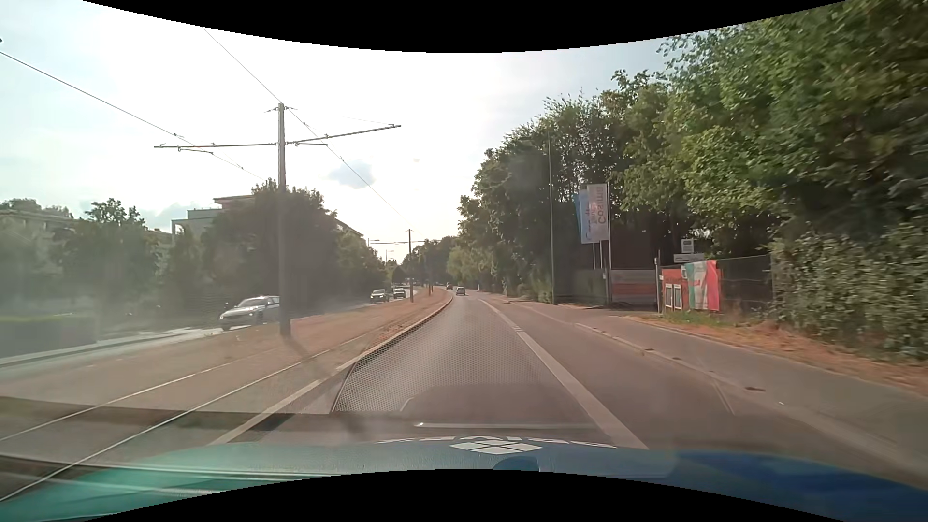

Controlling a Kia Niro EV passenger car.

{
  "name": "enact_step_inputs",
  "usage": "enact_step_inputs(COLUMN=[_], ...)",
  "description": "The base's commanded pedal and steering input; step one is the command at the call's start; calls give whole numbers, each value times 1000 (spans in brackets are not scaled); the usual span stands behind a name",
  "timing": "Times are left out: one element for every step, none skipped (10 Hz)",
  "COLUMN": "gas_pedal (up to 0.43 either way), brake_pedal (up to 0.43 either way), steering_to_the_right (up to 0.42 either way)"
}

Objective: Follow the waypoints while adhering to traffic rules and regulations

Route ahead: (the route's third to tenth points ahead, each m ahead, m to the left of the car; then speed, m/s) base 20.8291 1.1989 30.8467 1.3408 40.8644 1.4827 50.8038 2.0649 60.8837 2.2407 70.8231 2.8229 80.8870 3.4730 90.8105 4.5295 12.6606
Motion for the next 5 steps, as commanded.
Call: enact_step_inputs(gas_pedal=[138, 138, 138, 138, 138], brake_pedal=[0, 0, 0, 0, 0], steering_to_the_right=[-10, -10, -11, -11, -11])
